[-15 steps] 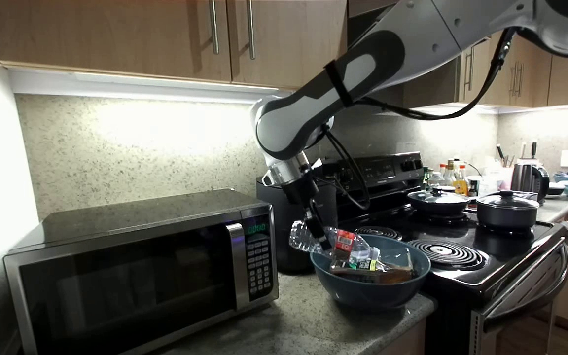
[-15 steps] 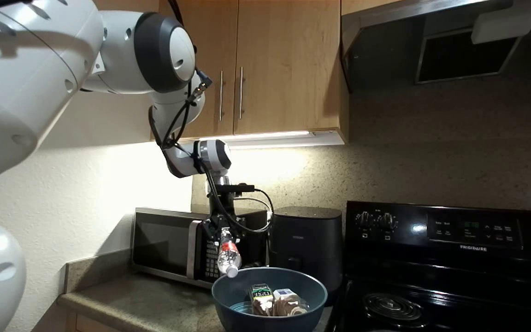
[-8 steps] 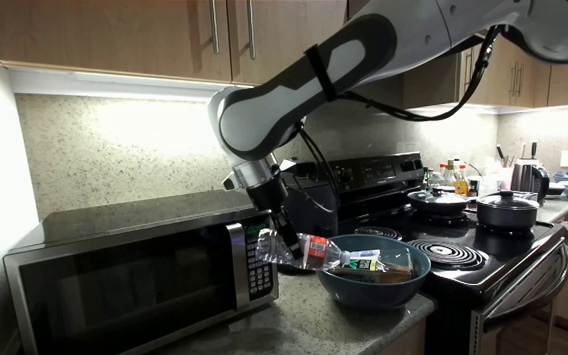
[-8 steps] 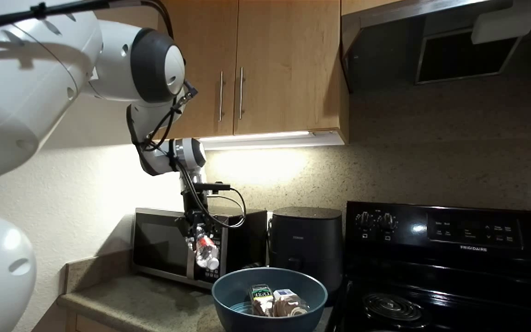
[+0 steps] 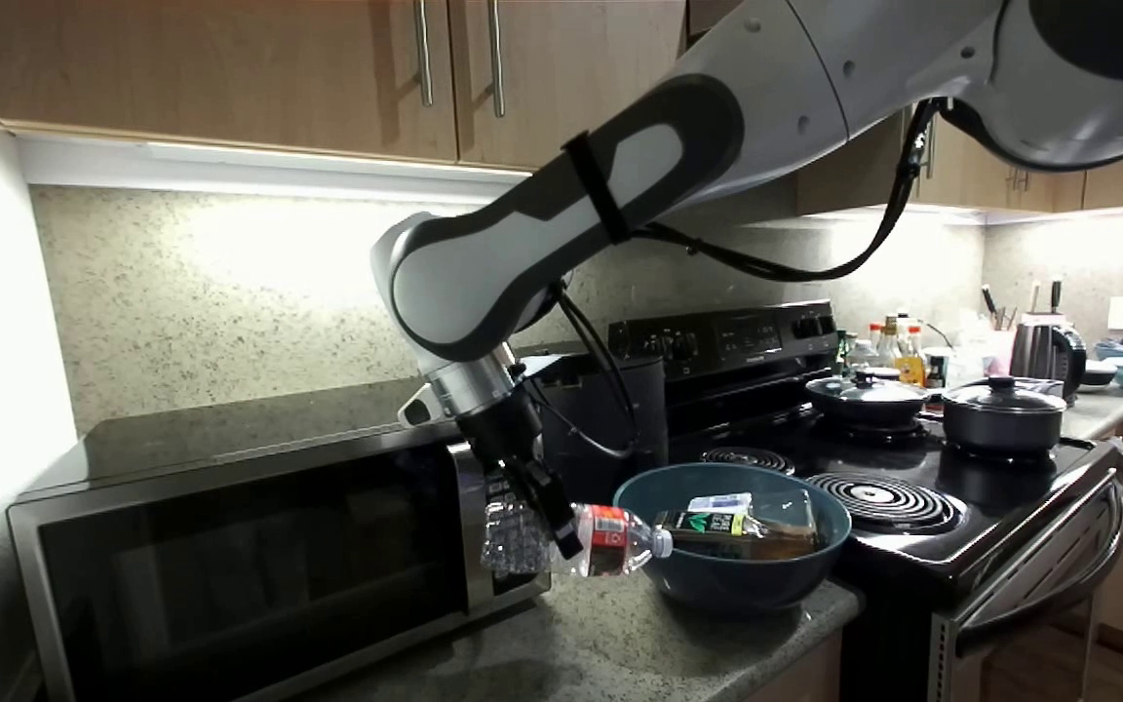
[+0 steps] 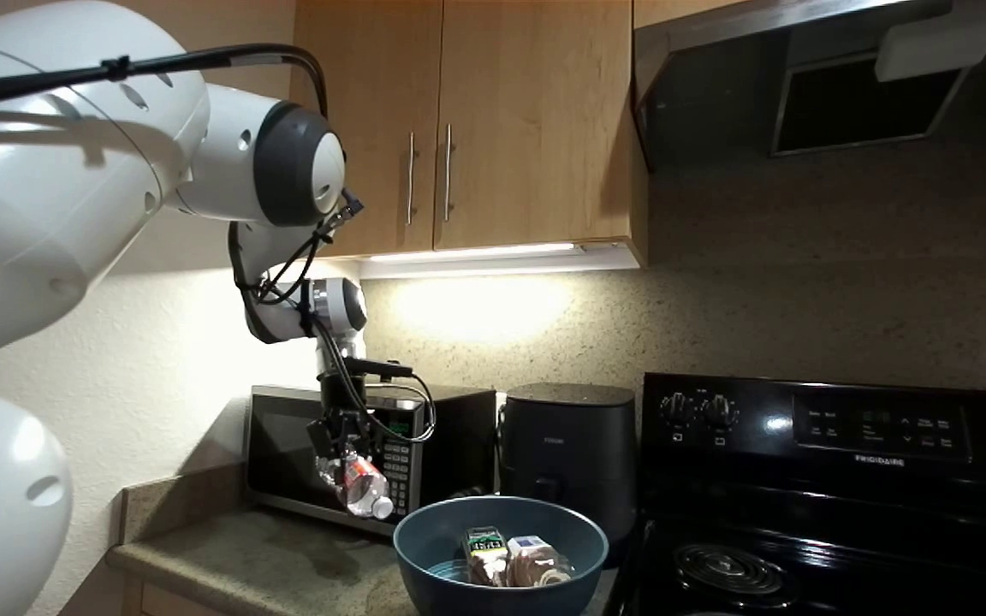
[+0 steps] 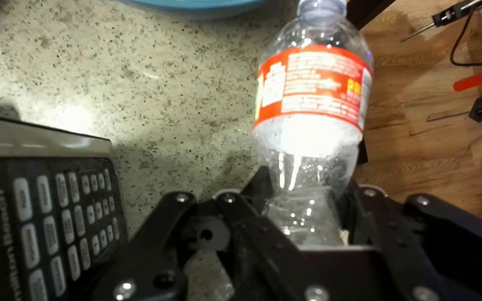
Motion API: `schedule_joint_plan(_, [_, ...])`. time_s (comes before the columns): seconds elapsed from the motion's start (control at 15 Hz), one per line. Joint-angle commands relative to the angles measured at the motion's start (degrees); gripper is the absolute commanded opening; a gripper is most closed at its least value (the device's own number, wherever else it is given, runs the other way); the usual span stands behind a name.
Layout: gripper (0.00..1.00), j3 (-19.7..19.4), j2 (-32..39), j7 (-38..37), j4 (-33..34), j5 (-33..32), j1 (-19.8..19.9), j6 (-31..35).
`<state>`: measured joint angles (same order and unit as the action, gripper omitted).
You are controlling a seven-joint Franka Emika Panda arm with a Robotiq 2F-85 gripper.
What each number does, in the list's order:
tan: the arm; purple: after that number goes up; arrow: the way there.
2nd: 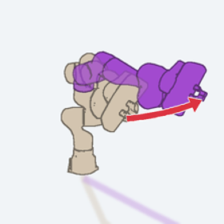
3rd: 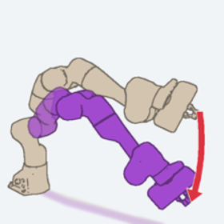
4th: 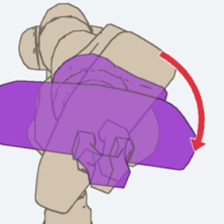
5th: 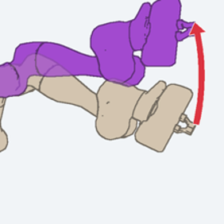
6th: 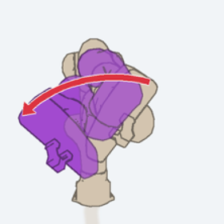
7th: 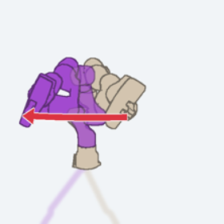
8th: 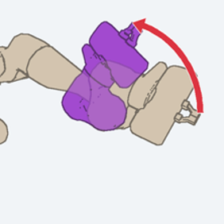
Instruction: Remove the bottles from the bowl
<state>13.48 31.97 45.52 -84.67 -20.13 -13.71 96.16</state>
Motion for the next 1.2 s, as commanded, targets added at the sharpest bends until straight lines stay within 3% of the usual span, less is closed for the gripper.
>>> schedule_joint_plan(0.0, [0.12, 0.40, -0.06, 8.26, -1.03, -0.45, 0.53, 0.64])
schedule_joint_plan(0.2, [0.12, -0.31, -0.60, 10.86, -1.99, -2.00, 0.05, 1.56])
schedule_joint_plan(0.27, [0.17, -0.58, -0.80, 10.96, -2.13, -2.55, -0.14, 1.71])
schedule_joint_plan(0.33, [0.62, -0.77, -1.12, 10.87, -2.36, -3.09, -0.22, 2.16])
schedule_joint_plan(0.47, [0.68, -1.01, -1.58, 10.34, -2.60, -3.79, -0.16, 3.13])
schedule_joint_plan(0.8, [0.99, -1.51, -2.52, 9.47, -2.92, -3.29, 0.49, 6.51])
schedule_joint_plan(1.13, [1.00, -2.09, -3.87, 8.65, -3.55, -2.29, 1.14, 9.22])
